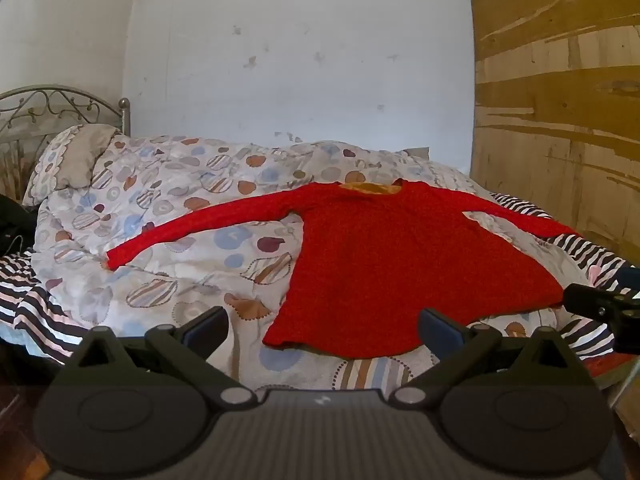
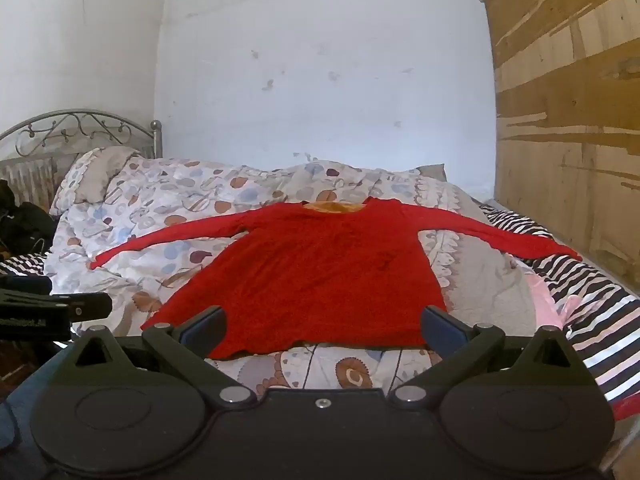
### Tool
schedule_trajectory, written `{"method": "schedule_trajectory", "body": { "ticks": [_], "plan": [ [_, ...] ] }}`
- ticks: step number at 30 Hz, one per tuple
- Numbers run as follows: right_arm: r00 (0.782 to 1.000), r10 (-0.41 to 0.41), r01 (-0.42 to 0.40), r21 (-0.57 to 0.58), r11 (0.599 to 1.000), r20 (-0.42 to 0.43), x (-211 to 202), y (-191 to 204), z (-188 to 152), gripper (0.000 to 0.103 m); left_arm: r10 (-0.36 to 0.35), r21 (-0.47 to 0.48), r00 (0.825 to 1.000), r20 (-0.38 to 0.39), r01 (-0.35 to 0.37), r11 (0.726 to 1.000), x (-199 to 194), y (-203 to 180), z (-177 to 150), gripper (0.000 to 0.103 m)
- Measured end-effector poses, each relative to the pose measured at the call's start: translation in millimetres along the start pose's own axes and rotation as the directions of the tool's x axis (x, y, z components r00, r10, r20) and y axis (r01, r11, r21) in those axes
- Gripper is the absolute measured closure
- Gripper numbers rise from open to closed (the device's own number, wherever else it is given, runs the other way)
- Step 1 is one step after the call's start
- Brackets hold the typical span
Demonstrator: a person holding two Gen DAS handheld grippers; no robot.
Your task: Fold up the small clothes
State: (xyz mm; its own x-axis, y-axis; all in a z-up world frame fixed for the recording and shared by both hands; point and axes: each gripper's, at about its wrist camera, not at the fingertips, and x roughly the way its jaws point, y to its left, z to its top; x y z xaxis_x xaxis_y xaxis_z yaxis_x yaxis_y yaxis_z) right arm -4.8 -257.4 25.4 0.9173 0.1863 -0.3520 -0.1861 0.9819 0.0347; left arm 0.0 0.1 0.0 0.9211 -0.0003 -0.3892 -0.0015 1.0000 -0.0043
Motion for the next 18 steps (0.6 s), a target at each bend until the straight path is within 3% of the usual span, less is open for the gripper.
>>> {"method": "schedule_trajectory", "body": {
  "ticks": [18],
  "plan": [
    [1.000,-0.012,0.012,-0.019,1.000,-0.001,-0.2,-2.6,1.4,0.000,0.000,0.006,1.000,-0.003,0.000,1.000,2.7,-5.4,1.3,0.001]
  ]
}}
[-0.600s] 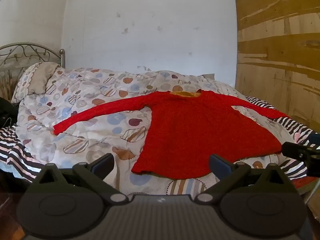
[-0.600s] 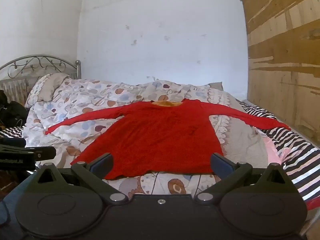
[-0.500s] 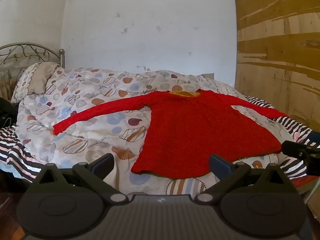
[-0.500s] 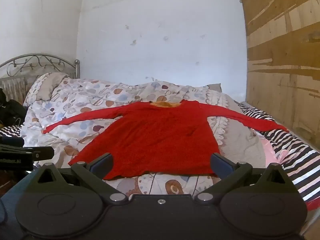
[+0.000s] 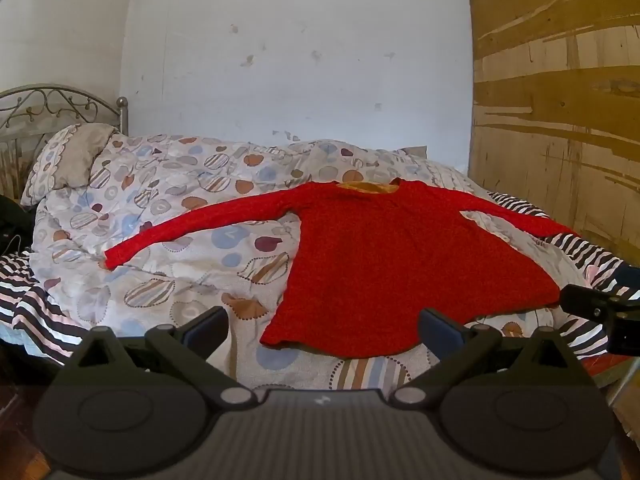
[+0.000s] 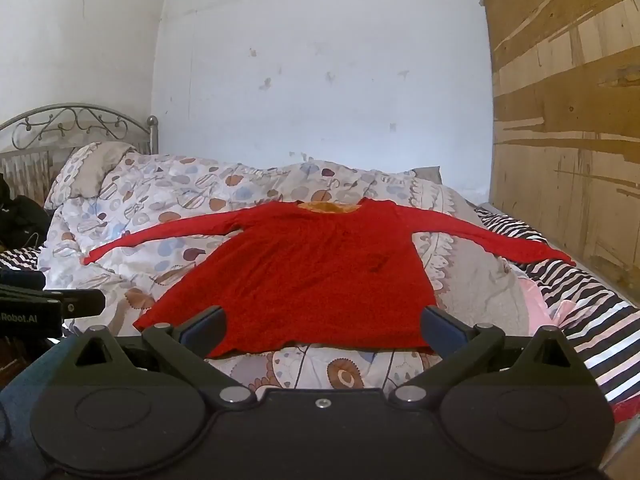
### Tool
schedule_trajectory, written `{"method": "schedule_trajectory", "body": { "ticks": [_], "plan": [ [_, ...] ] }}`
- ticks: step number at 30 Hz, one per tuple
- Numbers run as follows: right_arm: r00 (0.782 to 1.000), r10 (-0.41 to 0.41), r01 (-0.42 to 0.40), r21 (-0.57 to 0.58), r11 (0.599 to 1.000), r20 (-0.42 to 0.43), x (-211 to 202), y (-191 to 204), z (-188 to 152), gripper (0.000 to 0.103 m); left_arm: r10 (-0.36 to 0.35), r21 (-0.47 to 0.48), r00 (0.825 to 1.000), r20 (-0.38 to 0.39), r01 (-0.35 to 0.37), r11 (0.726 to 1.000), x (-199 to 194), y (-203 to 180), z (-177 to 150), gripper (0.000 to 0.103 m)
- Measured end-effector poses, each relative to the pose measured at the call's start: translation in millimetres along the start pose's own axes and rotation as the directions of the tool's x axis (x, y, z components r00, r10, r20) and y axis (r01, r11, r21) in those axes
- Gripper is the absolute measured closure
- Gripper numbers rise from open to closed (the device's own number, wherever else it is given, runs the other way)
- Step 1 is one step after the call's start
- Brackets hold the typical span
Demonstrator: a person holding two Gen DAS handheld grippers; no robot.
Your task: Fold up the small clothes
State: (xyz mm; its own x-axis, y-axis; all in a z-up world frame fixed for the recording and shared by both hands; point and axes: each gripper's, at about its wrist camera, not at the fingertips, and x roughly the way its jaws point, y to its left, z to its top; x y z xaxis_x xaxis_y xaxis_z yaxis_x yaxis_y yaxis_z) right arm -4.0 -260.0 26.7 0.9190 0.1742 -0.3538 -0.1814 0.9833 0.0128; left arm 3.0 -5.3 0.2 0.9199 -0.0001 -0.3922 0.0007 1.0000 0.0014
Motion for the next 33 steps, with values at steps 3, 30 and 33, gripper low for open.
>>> {"method": "schedule_trajectory", "body": {
  "ticks": [3,30,33],
  "plan": [
    [1.000,-0.002,0.002,-0.003,1.000,-0.002,2.4,1.7,0.7,0.000,0.000,0.001,1.000,0.000,0.000,1.000,-2.1,-1.9,-1.1,0.001],
    [1.000,-0.023,0.022,-0.016,1.000,-0.017,2.4,0.2,-2.0,0.000,-0.007,0.002,1.000,-0.004,0.007,1.000,-2.5,-1.7,1.8,0.001],
    [0.999,-0.025,0.025,-0.020,0.999,-0.022,3.0,1.1,-2.0,0.000,-0.006,0.003,1.000,-0.003,0.006,1.000,-3.3,-1.6,2.3,0.000]
  ]
}}
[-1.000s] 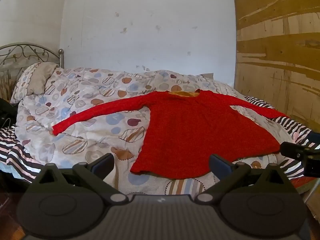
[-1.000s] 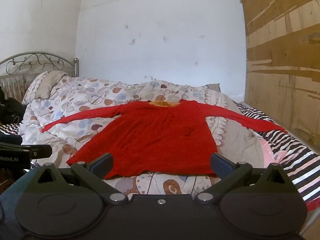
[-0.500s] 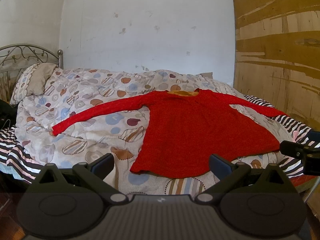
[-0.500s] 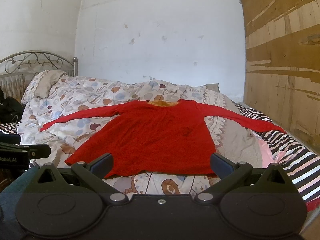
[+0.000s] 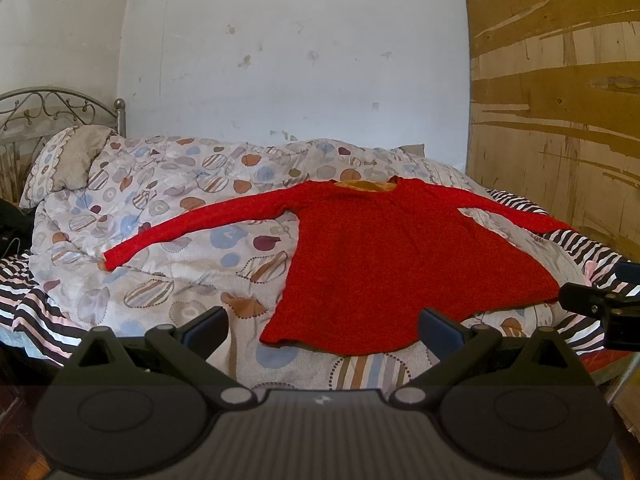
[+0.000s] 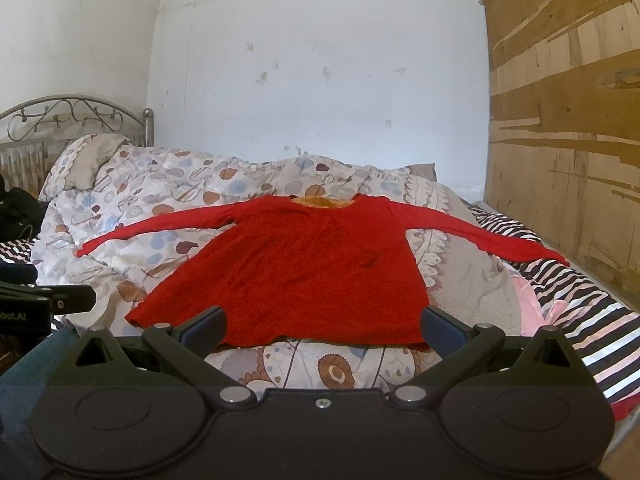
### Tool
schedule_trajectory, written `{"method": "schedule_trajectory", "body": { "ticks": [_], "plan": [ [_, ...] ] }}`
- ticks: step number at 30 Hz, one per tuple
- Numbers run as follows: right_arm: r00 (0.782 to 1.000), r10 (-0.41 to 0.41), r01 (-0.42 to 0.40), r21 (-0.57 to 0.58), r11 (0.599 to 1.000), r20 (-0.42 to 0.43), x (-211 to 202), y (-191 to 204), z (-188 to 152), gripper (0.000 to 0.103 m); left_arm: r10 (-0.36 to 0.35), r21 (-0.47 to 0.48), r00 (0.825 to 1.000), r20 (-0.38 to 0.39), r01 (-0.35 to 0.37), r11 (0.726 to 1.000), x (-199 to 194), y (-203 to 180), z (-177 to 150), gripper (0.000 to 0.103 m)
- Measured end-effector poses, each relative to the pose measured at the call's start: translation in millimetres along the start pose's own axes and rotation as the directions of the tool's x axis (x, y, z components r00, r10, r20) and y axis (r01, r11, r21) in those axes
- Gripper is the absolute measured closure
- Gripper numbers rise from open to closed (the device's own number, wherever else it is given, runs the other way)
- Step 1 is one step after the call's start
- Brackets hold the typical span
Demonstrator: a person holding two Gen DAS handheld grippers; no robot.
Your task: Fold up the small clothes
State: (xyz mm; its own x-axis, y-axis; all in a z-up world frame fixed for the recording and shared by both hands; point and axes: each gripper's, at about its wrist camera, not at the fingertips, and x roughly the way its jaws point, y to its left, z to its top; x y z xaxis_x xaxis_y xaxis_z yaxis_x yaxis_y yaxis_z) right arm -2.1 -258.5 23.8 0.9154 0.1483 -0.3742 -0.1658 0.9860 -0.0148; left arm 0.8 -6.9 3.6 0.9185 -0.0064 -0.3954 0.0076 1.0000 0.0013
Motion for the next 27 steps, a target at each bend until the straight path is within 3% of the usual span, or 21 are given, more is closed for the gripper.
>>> {"method": "schedule_trajectory", "body": {
  "ticks": [27],
  "plan": [
    [1.000,-0.001,0.001,-0.004,1.000,-0.013,1.2,0.8,-1.1,0.000,0.000,0.004,1.000,0.000,0.000,1.000,-0.2,0.5,-1.1,0.001]
  ]
}}
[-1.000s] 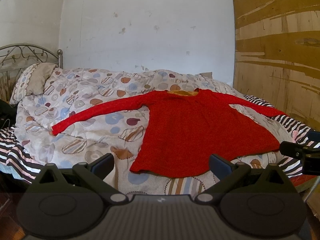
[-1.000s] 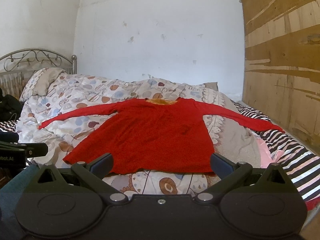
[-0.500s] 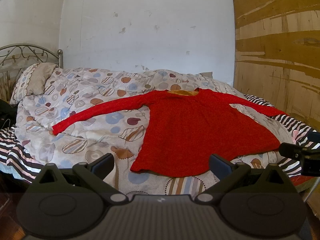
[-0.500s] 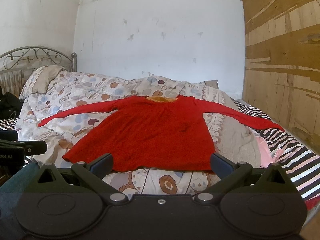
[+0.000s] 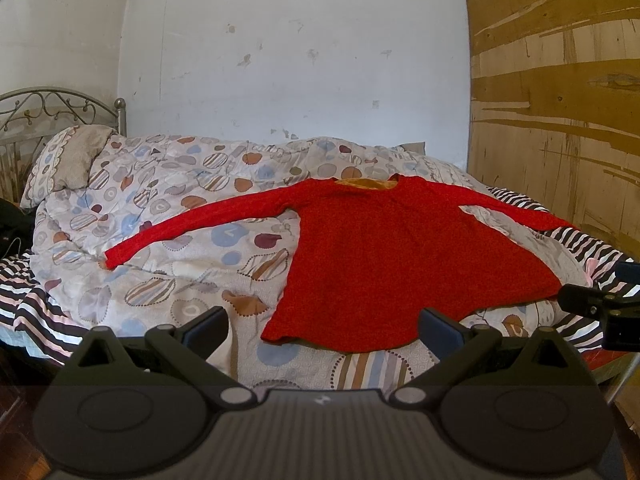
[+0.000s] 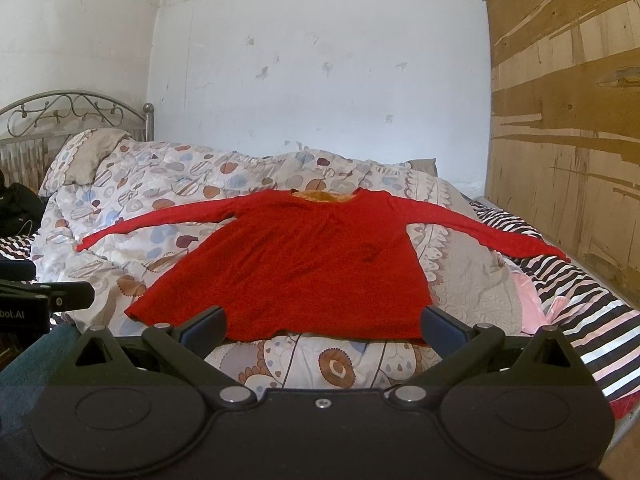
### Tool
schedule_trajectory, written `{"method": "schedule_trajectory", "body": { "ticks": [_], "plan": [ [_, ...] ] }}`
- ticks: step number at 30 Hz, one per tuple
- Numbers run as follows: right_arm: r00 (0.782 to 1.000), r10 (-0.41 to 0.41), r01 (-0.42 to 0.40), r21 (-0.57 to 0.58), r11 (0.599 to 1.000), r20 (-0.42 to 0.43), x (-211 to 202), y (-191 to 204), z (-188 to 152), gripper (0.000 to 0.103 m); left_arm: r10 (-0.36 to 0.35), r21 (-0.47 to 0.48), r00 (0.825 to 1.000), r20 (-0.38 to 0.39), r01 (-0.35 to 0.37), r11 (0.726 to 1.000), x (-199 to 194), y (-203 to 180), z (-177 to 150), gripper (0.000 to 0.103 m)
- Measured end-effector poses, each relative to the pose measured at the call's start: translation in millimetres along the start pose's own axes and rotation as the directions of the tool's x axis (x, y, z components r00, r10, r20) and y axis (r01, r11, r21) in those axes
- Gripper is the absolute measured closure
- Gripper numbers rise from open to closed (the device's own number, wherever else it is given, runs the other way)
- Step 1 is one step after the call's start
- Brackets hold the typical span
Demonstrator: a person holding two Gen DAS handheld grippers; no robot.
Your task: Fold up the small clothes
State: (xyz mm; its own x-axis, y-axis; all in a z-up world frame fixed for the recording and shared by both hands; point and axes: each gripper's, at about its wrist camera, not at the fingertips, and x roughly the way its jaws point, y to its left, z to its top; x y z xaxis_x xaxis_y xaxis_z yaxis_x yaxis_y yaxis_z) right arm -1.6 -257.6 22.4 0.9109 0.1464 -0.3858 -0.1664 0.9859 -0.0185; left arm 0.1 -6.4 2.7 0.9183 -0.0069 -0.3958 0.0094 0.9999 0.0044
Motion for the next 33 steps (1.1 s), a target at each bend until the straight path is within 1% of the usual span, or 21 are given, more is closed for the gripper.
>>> {"method": "schedule_trajectory", "body": {
  "ticks": [15,19,22,25,28,30,33],
  "plan": [
    [1.000,0.001,-0.001,0.000,1.000,-0.013,2.4,0.6,-3.5,0.000,0.002,0.000,1.000,-0.004,-0.002,1.000,-0.7,3.0,-4.0,0.000],
    [0.999,0.016,-0.015,0.025,1.000,-0.028,4.3,-2.4,-3.0,0.000,0.000,0.003,1.000,-0.011,0.000,1.000,-0.3,6.3,-8.8,0.001],
    [0.997,0.018,-0.015,0.047,0.999,-0.071,9.0,-3.8,0.1,0.000,0.000,0.006,0.999,-0.034,0.000,1.000,6.0,7.8,-9.3,0.001],
    [0.985,0.010,0.005,0.085,0.996,-0.169,18.3,-4.9,7.6,0.000,0.026,0.010,0.995,-0.100,-0.025,1.000,18.6,10.4,-5.4,0.001],
    [0.971,-0.045,0.059,0.052,0.997,-0.235,24.2,-2.7,15.4,0.000,0.037,0.027,0.988,-0.148,-0.033,0.999,30.3,12.2,-0.2,0.000],
    [0.963,-0.078,0.085,0.013,0.996,-0.259,27.3,-1.6,20.8,0.000,0.040,0.045,0.987,-0.157,-0.033,0.998,36.8,13.3,6.7,0.001],
    [0.964,-0.075,0.077,-0.004,0.997,-0.254,29.7,-4.1,28.0,0.000,0.063,0.075,0.986,-0.152,-0.052,0.996,50.6,15.4,21.8,0.001]
  ]
}}
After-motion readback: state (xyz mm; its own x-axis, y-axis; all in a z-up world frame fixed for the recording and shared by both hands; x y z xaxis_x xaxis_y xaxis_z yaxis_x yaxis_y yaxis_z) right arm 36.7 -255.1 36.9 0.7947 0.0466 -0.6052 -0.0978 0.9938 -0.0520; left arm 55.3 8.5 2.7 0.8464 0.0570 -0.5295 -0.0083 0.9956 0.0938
